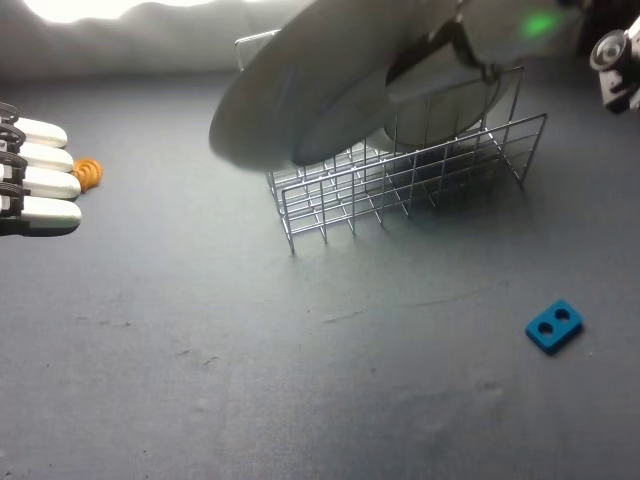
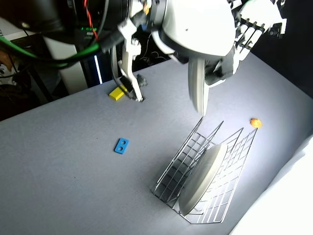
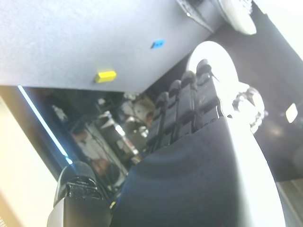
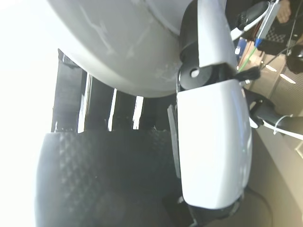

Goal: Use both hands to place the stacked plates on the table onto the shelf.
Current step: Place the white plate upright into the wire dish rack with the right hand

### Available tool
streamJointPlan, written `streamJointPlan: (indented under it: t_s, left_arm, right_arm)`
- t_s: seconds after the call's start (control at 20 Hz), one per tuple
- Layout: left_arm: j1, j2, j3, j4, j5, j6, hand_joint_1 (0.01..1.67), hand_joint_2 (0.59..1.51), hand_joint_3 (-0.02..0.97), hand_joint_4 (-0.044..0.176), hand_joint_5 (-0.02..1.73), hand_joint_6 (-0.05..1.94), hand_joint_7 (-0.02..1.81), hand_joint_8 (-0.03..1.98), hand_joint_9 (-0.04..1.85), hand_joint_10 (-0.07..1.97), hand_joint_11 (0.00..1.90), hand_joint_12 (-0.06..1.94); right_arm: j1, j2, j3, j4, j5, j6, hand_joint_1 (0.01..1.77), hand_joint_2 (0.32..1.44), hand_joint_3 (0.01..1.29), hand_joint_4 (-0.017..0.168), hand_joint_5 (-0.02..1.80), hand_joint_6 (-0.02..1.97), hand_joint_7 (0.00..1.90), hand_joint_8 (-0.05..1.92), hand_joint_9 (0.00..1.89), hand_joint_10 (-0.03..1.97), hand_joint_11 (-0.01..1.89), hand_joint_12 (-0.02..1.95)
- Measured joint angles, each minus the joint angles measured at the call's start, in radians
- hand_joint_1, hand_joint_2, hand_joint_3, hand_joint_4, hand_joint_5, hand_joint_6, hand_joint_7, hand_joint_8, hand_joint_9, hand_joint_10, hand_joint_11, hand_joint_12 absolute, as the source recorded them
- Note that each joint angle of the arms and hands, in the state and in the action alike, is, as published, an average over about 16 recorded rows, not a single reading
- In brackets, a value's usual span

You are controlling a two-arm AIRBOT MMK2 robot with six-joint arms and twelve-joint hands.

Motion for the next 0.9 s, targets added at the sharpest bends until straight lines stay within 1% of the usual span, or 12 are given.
streamJointPlan:
  t_s: [0.3,0.55,0.9]
  left_arm:
    - [-0.002,-0.001,0.008,0.012,0.012,-0.001,0.02,1.013,0.012,-0.003,0.01,-0.01,0.02,0.00,0.02,0.02,0.02,0.01]
    - [-0.008,-0.003,0.013,0.028,0.010,0.000,0.02,1.013,0.012,-0.003,0.02,-0.01,0.02,0.00,0.02,0.02,0.02,0.01]
    - [-0.022,-0.005,0.013,0.048,-0.008,0.005,0.02,1.013,0.012,-0.002,0.02,-0.01,0.02,0.00,0.02,0.02,0.02,0.01]
  right_arm:
    - [-0.013,-0.019,0.058,-0.045,-0.018,0.068,1.22,0.94,0.01,0.027,1.06,0.79,1.17,0.67,1.34,0.02,0.85,1.09]
    - [-0.030,-0.044,0.096,-0.049,-0.061,0.084,1.22,0.94,0.01,0.026,1.07,0.78,1.17,0.66,1.35,0.02,0.85,1.09]
    - [-0.062,-0.083,0.127,-0.049,-0.123,0.091,1.22,0.94,0.01,0.026,1.07,0.78,1.17,0.68,1.35,0.02,0.85,1.09]
